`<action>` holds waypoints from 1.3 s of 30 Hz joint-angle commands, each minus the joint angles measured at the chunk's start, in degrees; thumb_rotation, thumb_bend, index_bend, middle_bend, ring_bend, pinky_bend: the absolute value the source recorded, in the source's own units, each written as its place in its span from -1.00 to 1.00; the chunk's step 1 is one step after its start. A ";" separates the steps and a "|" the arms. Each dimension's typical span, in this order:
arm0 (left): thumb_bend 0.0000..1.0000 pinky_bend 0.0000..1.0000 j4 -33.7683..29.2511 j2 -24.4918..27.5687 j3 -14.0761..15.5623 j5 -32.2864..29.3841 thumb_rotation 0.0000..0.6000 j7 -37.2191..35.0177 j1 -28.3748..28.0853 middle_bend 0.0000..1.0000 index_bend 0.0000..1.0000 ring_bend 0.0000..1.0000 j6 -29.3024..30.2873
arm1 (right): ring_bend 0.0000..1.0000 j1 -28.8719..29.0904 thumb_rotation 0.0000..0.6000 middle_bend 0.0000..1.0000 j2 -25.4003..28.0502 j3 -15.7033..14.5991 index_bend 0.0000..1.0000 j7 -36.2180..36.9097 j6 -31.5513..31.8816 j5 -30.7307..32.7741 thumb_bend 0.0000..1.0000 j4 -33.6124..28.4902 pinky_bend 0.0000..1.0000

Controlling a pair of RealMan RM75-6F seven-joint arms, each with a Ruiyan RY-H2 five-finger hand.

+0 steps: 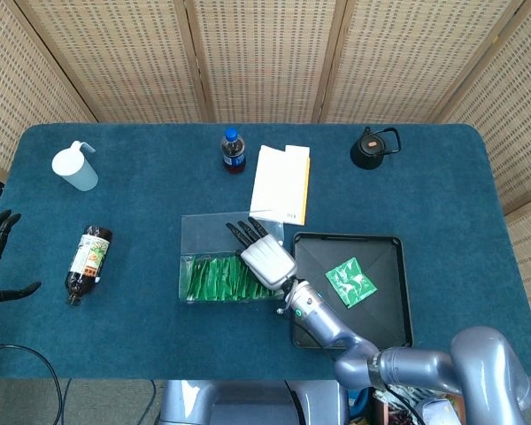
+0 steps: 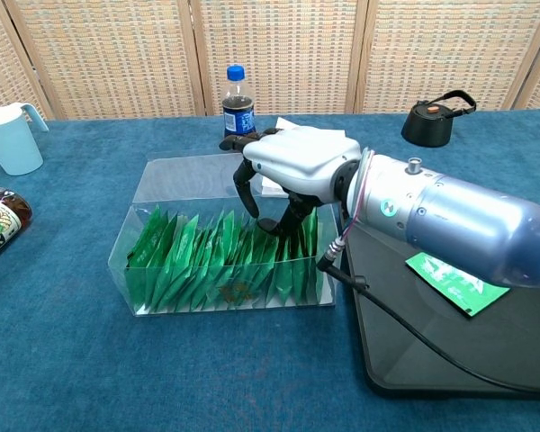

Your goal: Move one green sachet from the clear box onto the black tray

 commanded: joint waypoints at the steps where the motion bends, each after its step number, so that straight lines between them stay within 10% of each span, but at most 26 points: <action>1: -0.81 -1.00 0.01 -0.02 0.03 0.01 1.00 -0.01 0.00 -1.00 -1.00 -1.00 -0.01 | -1.00 -0.10 1.00 -0.84 0.11 -0.03 0.15 0.01 -0.11 0.02 0.11 -0.02 -0.95; 39: -0.81 -1.00 0.15 0.21 -0.01 -0.09 1.00 -0.79 -0.16 -1.00 -1.00 -1.00 -0.44 | -1.00 -1.89 1.00 -0.77 1.69 0.71 0.33 1.76 1.15 -2.42 0.23 -2.23 -0.90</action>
